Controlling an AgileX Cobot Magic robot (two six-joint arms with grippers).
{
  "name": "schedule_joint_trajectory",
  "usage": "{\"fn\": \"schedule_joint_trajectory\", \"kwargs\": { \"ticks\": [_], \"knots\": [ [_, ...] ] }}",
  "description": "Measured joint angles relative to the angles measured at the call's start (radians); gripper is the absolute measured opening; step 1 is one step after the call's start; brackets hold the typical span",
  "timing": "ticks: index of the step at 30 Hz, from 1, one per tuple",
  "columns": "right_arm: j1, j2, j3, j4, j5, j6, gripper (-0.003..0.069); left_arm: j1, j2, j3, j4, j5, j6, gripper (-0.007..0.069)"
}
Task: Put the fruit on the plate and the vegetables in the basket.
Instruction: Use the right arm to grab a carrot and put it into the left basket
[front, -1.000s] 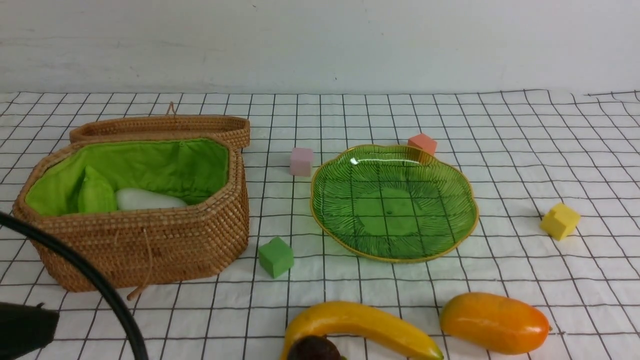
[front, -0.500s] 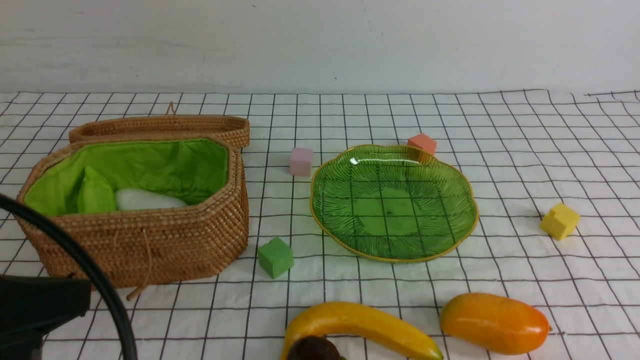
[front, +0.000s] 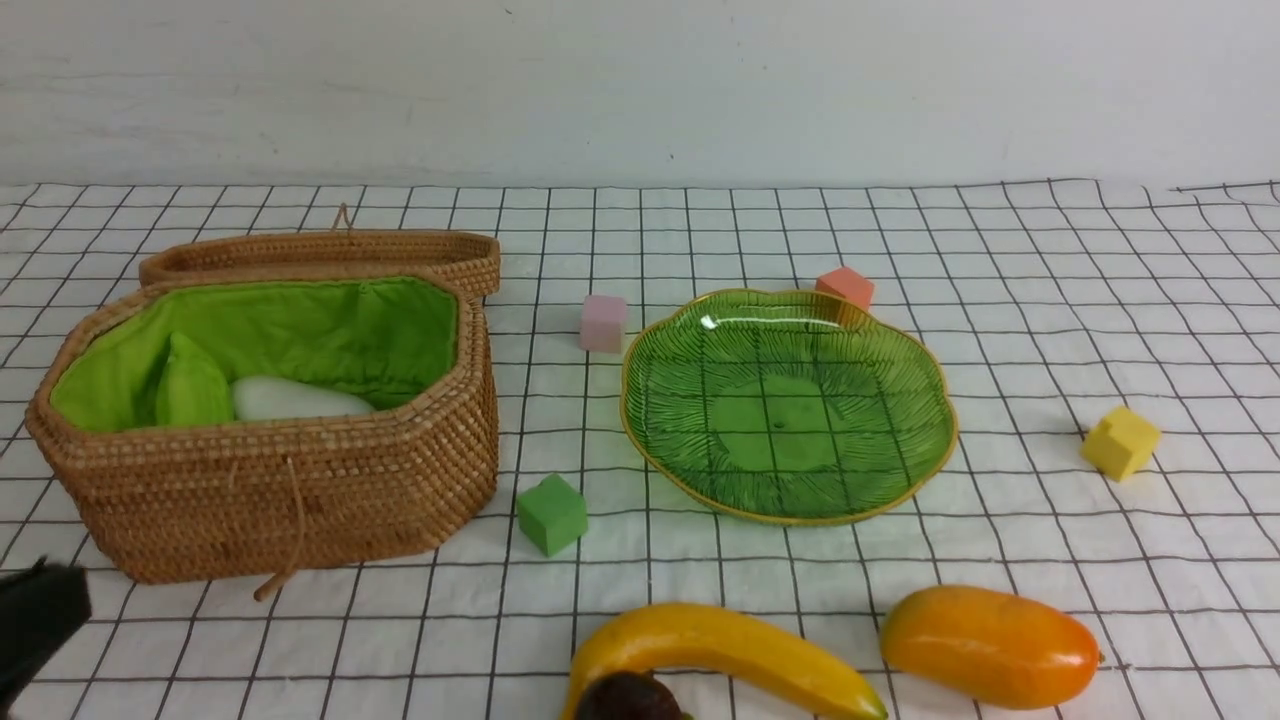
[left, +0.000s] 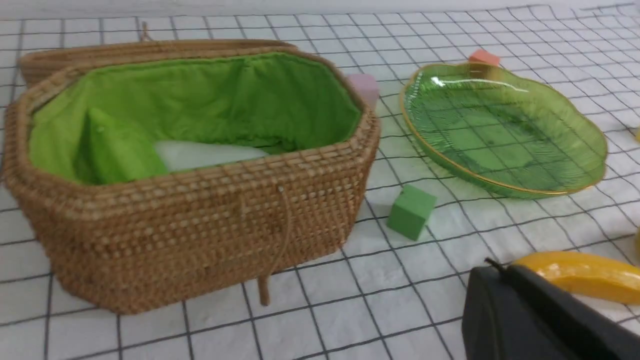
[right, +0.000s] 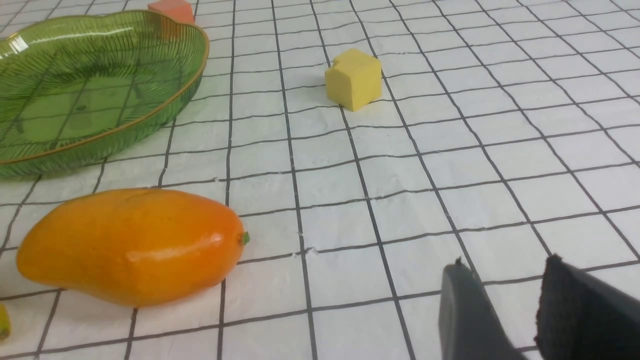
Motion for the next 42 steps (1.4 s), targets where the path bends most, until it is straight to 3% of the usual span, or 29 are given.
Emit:
{"fn": "schedule_joint_trajectory", "kwargs": {
  "ticks": [6, 10, 42],
  "knots": [
    [0.000, 0.000, 0.000, 0.000, 0.000, 0.000, 0.0242, 0.121, -0.270, 0.287, 0.109, -0.036, -0.219, -0.0013],
    [0.000, 0.000, 0.000, 0.000, 0.000, 0.000, 0.0242, 0.136, -0.324, 0.405, 0.131, -0.042, -0.292, -0.0013],
    [0.000, -0.002, 0.000, 0.000, 0.000, 0.000, 0.0242, 0.136, -0.325, 0.431, 0.138, -0.077, -0.308, 0.0008]
  ]
}}
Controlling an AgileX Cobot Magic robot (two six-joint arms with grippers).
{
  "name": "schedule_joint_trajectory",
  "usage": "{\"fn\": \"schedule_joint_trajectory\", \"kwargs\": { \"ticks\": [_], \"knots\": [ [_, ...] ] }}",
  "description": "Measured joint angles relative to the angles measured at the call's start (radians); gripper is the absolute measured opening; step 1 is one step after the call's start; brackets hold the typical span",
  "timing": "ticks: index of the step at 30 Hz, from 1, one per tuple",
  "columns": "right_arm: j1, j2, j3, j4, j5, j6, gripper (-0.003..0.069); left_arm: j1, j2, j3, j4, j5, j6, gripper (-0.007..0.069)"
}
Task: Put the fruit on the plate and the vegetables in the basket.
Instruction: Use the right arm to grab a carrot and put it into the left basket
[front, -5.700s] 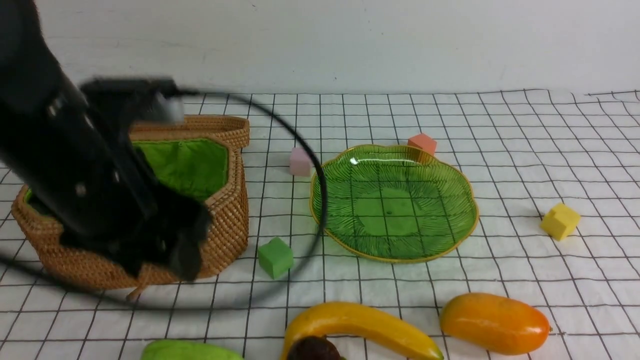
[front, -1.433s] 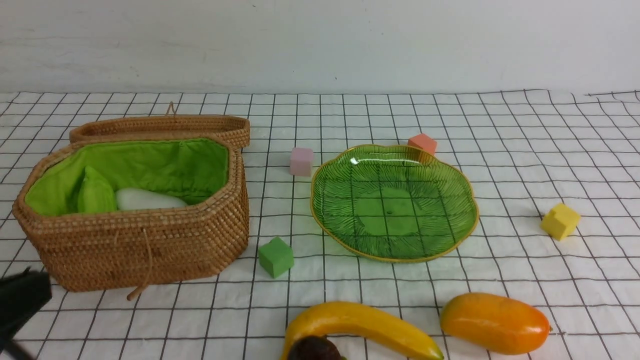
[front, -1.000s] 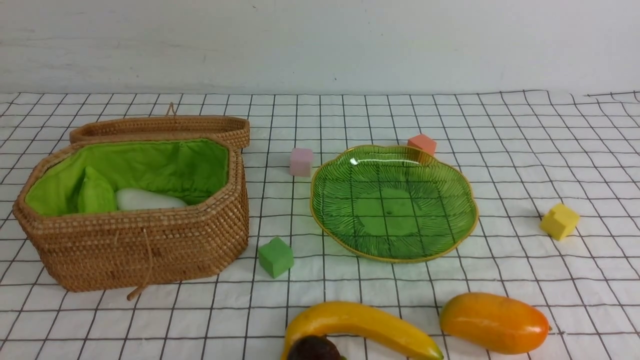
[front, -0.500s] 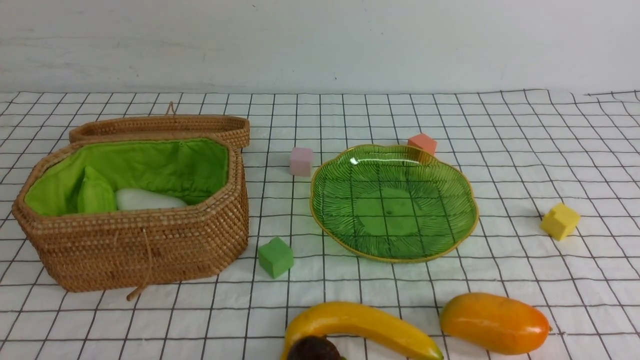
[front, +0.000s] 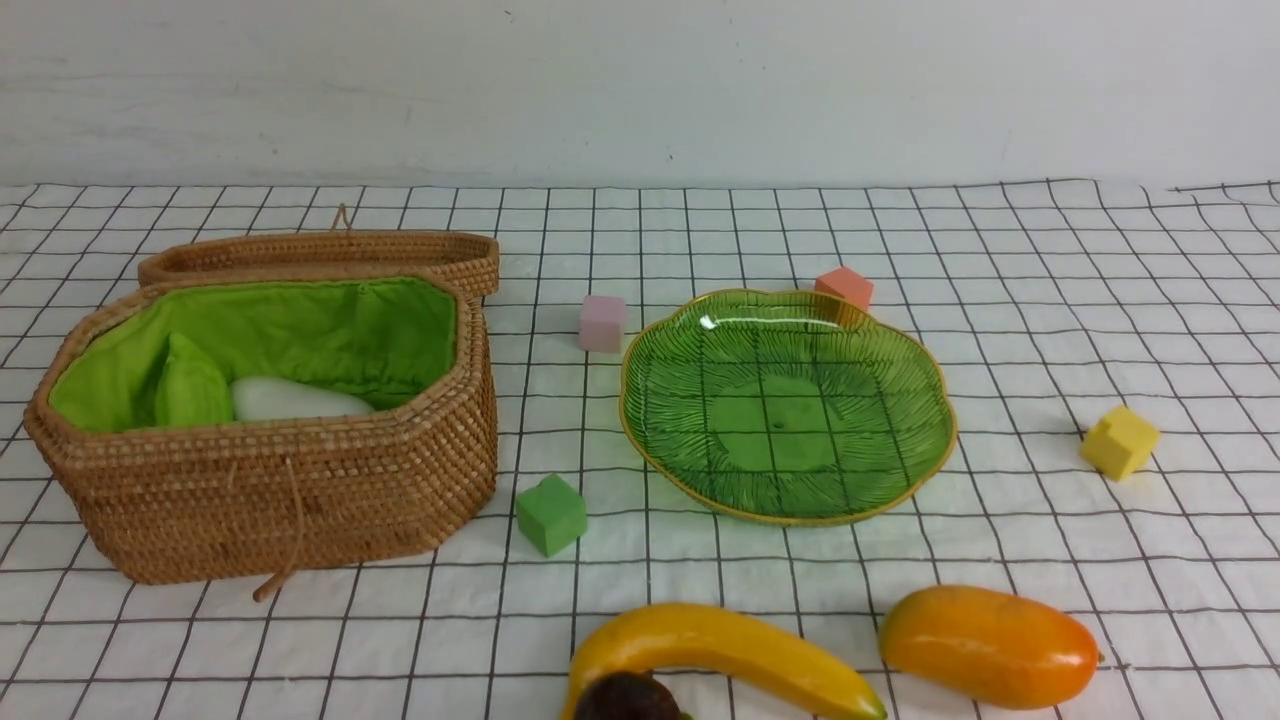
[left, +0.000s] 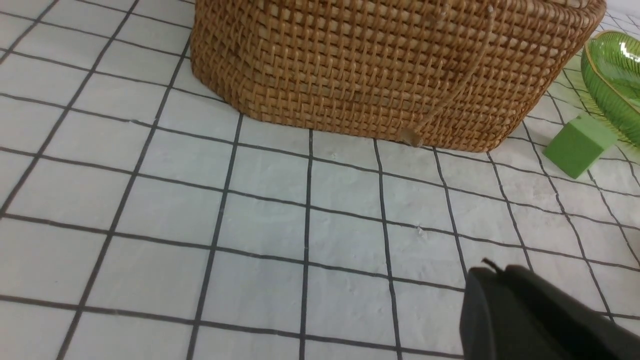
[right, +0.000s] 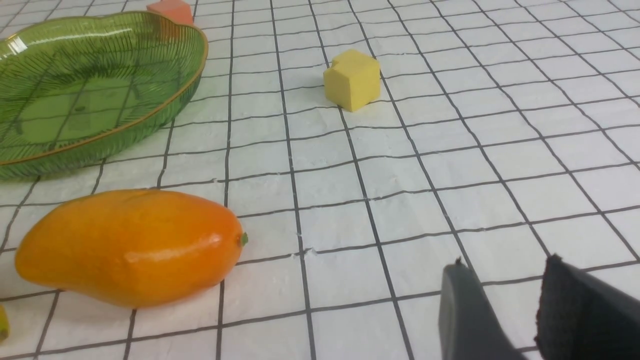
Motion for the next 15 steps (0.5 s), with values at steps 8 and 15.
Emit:
{"fn": "schedule_joint_trajectory", "kwargs": {
  "ticks": [8, 15],
  "knots": [
    [0.000, 0.000, 0.012, 0.081, -0.124, 0.000, 0.0242, 0.000, 0.000, 0.000, 0.000, 0.000, 0.000, 0.0019],
    [0.000, 0.000, 0.012, 0.222, -0.516, 0.000, 0.0242, 0.000, 0.000, 0.000, 0.000, 0.000, 0.000, 0.0025]
  ]
}}
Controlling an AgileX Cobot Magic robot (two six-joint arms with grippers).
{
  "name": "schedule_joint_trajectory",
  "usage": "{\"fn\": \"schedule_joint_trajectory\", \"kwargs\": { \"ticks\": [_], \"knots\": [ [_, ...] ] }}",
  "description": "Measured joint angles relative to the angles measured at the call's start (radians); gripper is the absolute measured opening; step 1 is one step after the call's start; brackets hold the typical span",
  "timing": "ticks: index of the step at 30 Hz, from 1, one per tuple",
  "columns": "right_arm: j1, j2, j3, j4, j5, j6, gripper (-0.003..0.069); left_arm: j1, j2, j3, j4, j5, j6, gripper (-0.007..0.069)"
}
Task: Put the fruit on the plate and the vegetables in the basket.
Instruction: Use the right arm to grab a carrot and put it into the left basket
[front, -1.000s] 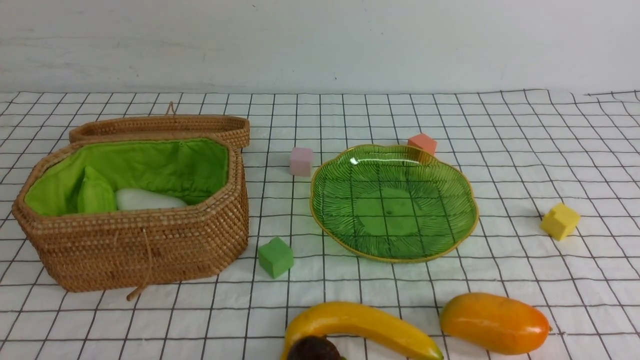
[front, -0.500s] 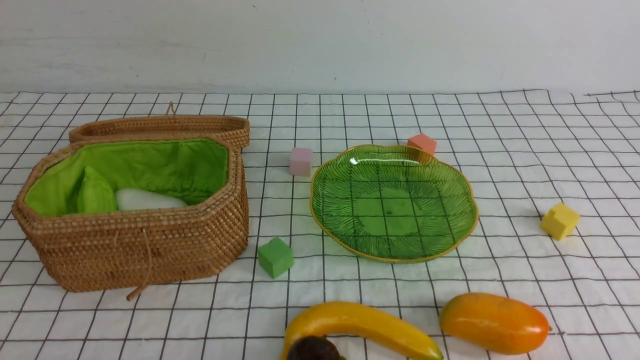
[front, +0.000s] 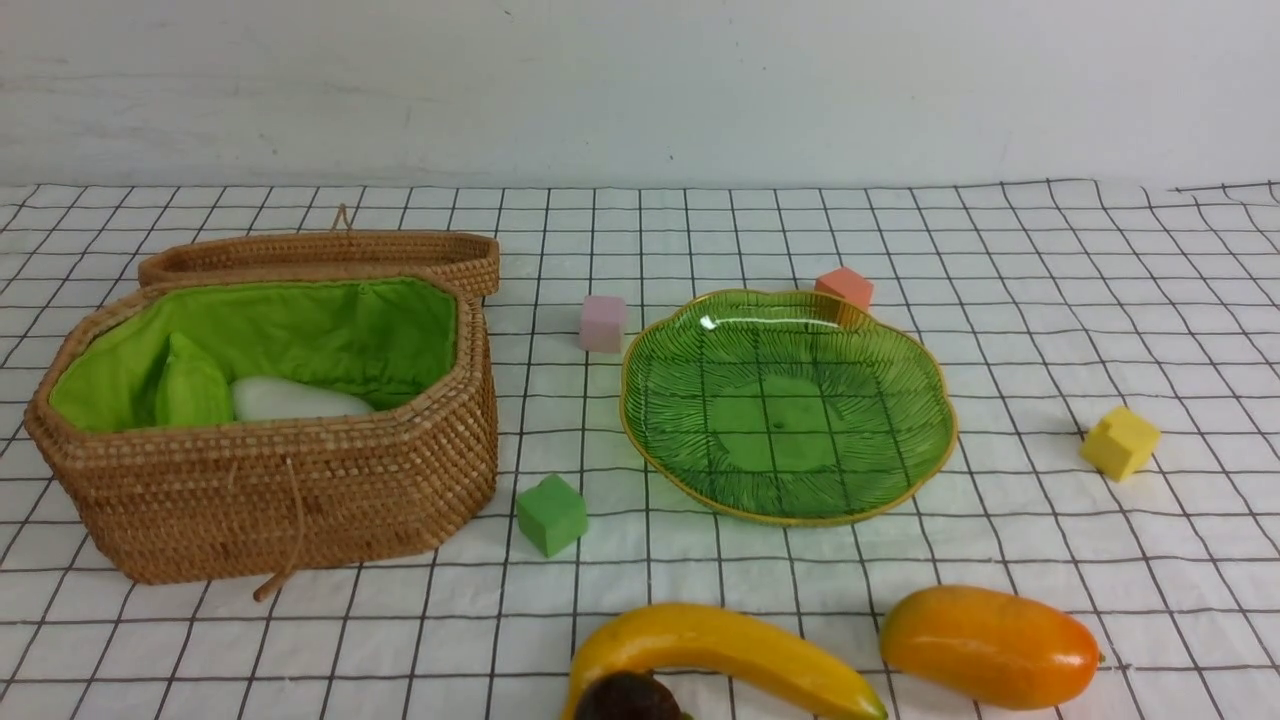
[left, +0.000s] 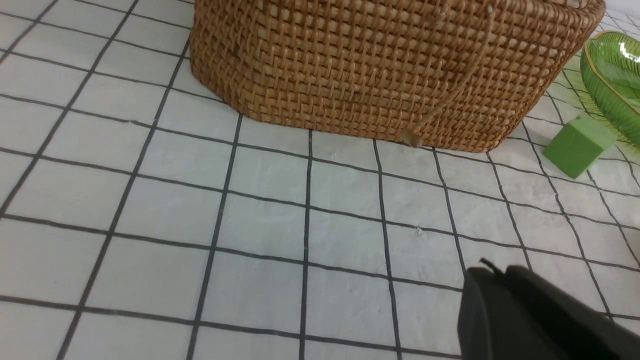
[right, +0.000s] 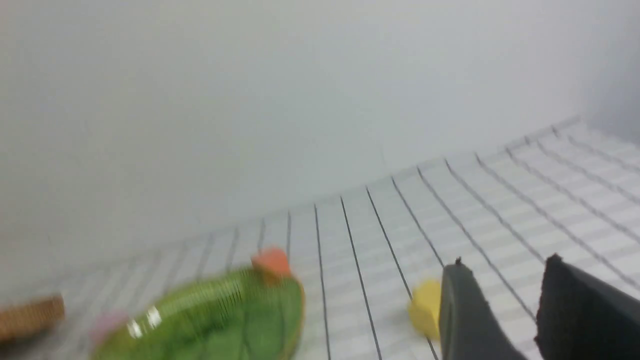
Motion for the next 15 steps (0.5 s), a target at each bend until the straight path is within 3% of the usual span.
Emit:
{"fn": "schedule_joint_trajectory", "kwargs": {
  "ticks": [3, 6, 10, 15],
  "knots": [
    [0.002, 0.000, -0.016, 0.018, -0.188, 0.052, 0.0242, 0.000, 0.000, 0.000, 0.001, -0.001, 0.000, 0.0030],
    [0.009, 0.000, -0.088, 0.020, -0.139, 0.142, 0.0242, 0.000, 0.000, 0.000, 0.001, -0.001, 0.000, 0.0034],
    [0.030, 0.090, -0.409, -0.046, 0.140, 0.242, 0.0242, 0.000, 0.000, 0.000, 0.001, -0.001, 0.000, 0.0039],
    [0.037, 0.356, -0.724, -0.195, 0.469, 0.198, 0.0242, 0.000, 0.000, 0.000, 0.001, -0.001, 0.000, 0.0043]
  ]
}}
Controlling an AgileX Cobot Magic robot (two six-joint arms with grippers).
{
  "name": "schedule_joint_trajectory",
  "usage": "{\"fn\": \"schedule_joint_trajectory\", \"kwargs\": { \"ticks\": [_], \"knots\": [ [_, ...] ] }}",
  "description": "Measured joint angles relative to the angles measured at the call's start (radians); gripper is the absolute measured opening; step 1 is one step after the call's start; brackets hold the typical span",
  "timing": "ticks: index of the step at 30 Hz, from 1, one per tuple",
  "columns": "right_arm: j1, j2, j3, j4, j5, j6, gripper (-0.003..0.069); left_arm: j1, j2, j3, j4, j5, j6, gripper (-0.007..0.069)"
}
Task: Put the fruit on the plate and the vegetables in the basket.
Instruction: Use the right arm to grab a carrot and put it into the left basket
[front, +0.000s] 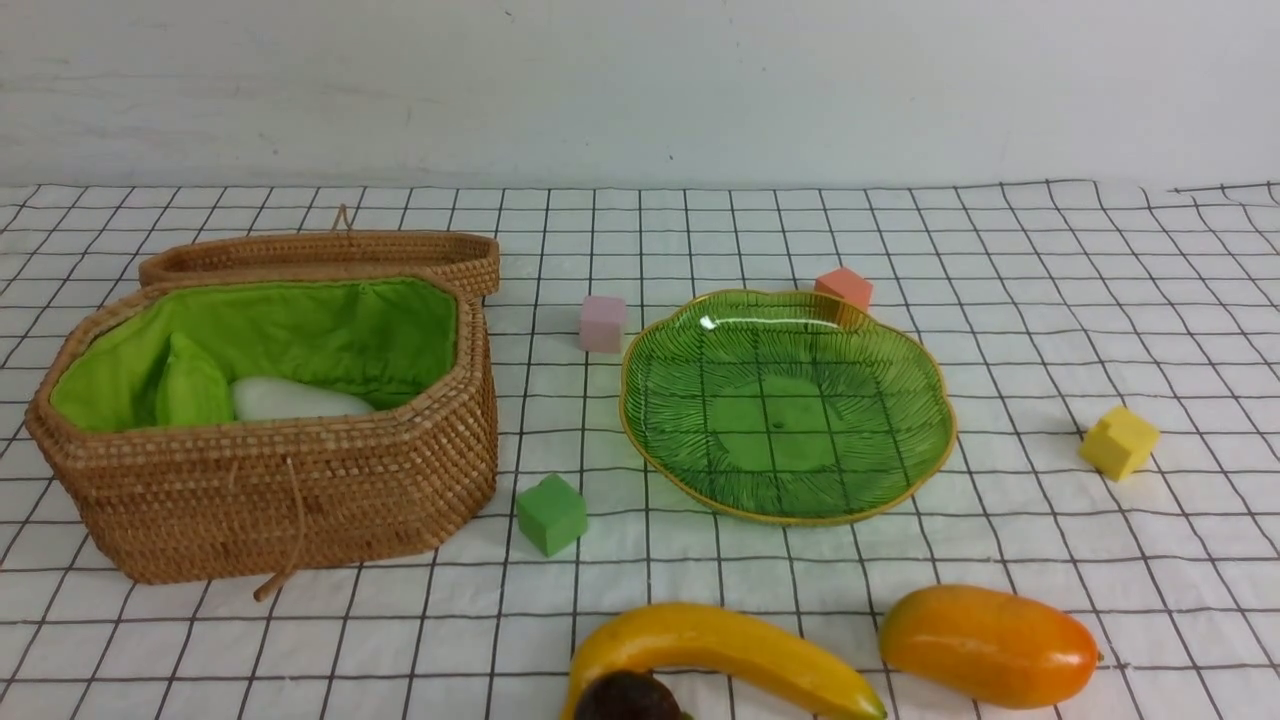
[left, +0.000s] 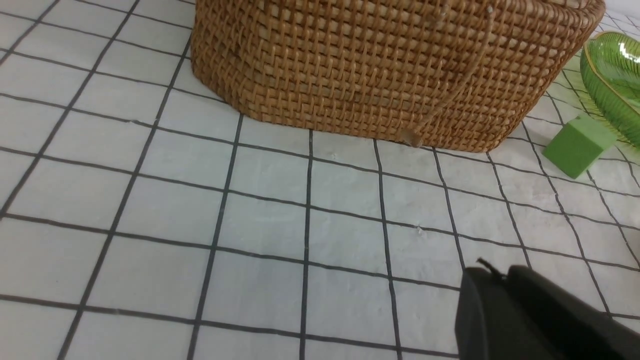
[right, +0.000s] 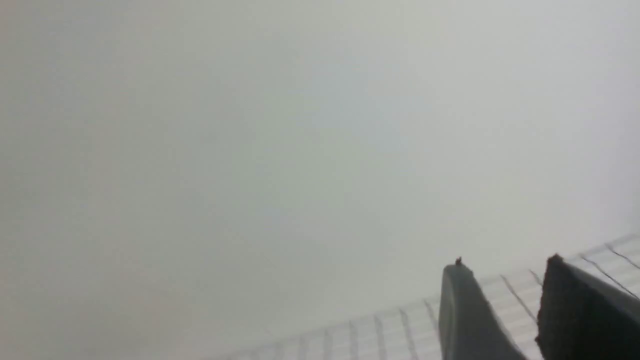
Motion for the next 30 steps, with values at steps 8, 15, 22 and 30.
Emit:
{"fn": "schedule_joint_trajectory", "kwargs": {
  "ticks": [8, 15, 22, 30],
  "knots": [
    [0.081, 0.281, -0.022, 0.137, 0.365, -0.399, 0.0242, 0.000, 0.000, 0.000, 0.000, 0.000, 0.000, 0.0051],
    [0.349, 0.571, -0.014, 0.581, 0.584, -0.900, 0.0315, 0.000, 0.000, 0.000, 0.000, 0.000, 0.000, 0.0060],
    [0.605, 0.832, -0.058, 0.566, 0.528, -1.059, 0.0568, 0.000, 0.000, 0.000, 0.000, 0.000, 0.000, 0.0071],
    [0.764, 1.178, -0.087, 0.309, 0.299, -0.993, 0.0660, 0.000, 0.000, 0.001, 0.000, 0.000, 0.000, 0.0075]
  ]
}}
